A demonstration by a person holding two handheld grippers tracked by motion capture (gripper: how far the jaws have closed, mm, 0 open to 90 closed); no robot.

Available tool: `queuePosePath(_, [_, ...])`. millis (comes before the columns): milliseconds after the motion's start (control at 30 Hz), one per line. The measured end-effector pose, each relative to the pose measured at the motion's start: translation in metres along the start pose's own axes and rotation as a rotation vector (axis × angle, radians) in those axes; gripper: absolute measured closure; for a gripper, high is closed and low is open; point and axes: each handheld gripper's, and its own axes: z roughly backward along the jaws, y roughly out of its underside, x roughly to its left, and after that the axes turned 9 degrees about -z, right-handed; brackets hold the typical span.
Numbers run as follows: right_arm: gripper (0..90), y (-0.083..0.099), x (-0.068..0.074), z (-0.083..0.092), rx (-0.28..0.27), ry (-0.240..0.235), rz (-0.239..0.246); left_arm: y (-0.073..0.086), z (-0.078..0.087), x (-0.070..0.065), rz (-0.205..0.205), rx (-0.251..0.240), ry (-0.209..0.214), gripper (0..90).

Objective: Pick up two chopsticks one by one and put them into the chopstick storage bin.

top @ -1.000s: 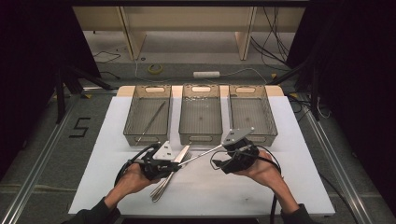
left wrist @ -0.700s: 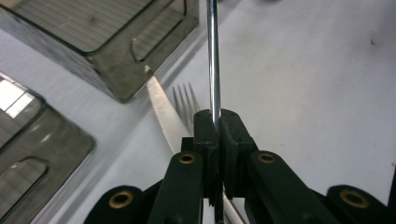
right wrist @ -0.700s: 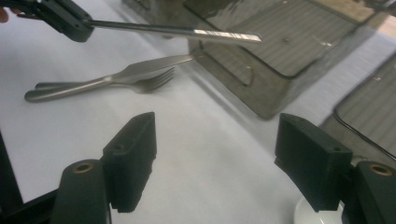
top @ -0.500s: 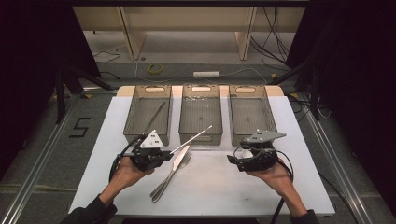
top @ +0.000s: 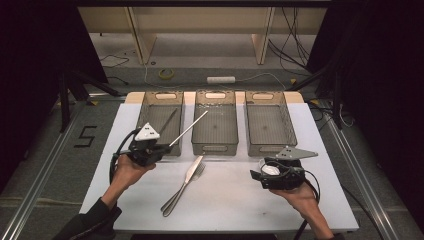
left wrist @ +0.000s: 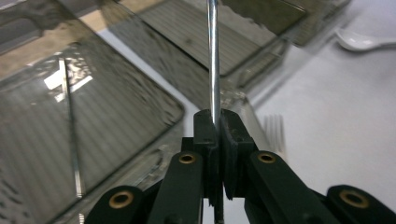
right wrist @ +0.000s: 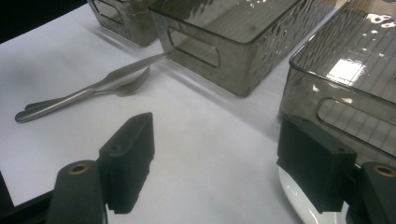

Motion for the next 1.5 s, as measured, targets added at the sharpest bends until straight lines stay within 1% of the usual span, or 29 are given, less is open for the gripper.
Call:
queuePosePath(67, [27.1, 0.002, -0.001, 0.002, -0.003, -0.001, -0.003, 0.000, -0.001, 0.009, 0.018, -0.003, -0.023, 86.0])
queuePosePath(133, [26.3, 0.004, -0.001, 0.002, -0.010, -0.003, -0.010, 0.000, -0.002, 0.019, 0.058, -0.013, -0.034, 86.0])
queuePosePath(233, [25.8, 0.007, -0.003, 0.004, -0.027, -0.011, -0.025, -0.001, -0.003, 0.033, 0.093, -0.015, -0.068, 86.0])
queuePosePath(300, [25.5, 0.008, -0.003, 0.004, -0.027, -0.013, -0.029, -0.001, -0.004, 0.041, 0.114, -0.017, -0.085, 86.0])
queuePosePath(333, [25.4, 0.009, -0.003, 0.004, -0.025, -0.014, -0.030, -0.001, -0.005, 0.044, 0.115, -0.013, -0.094, 86.0])
queuePosePath(467, [25.5, 0.010, -0.001, 0.003, -0.022, -0.020, -0.023, 0.000, -0.009, 0.056, 0.149, -0.013, -0.119, 86.0])
queuePosePath(567, [25.5, 0.010, 0.001, 0.002, -0.020, -0.024, -0.016, 0.002, -0.012, 0.066, 0.178, -0.016, -0.129, 86.0])
queuePosePath(633, [25.6, 0.010, 0.002, 0.002, -0.017, -0.027, -0.013, 0.003, -0.015, 0.071, 0.186, -0.014, -0.140, 86.0])
queuePosePath(667, [25.6, 0.010, 0.002, 0.001, -0.018, -0.027, -0.010, 0.003, -0.015, 0.071, 0.186, -0.014, -0.140, 85.9])
queuePosePath(700, [25.6, 0.010, 0.003, 0.001, -0.016, -0.029, -0.009, 0.004, -0.017, 0.076, 0.203, -0.015, -0.148, 86.0])
queuePosePath(900, [25.7, 0.011, 0.004, 0.000, -0.003, -0.031, 0.003, 0.010, -0.021, 0.092, 0.248, -0.019, -0.169, 86.0])
queuePosePath(1100, [25.8, 0.010, 0.004, 0.000, 0.001, -0.035, 0.001, 0.016, -0.028, 0.098, 0.274, -0.003, -0.190, 85.9])
queuePosePath(1233, [25.8, 0.010, 0.004, -0.001, -0.001, -0.037, 0.003, 0.018, -0.033, 0.100, 0.275, 0.019, -0.206, 85.8])
queuePosePath(1367, [25.8, 0.010, 0.005, -0.001, 0.002, -0.040, 0.004, 0.018, -0.035, 0.102, 0.290, 0.024, -0.216, 85.6])
queuePosePath(1433, [25.8, 0.010, 0.004, -0.001, 0.005, -0.041, 0.003, 0.019, -0.035, 0.103, 0.300, 0.025, -0.214, 85.5])
queuePosePath(1500, [25.8, 0.011, 0.004, -0.001, 0.006, -0.040, 0.003, 0.020, -0.036, 0.104, 0.307, 0.028, -0.223, 85.4])
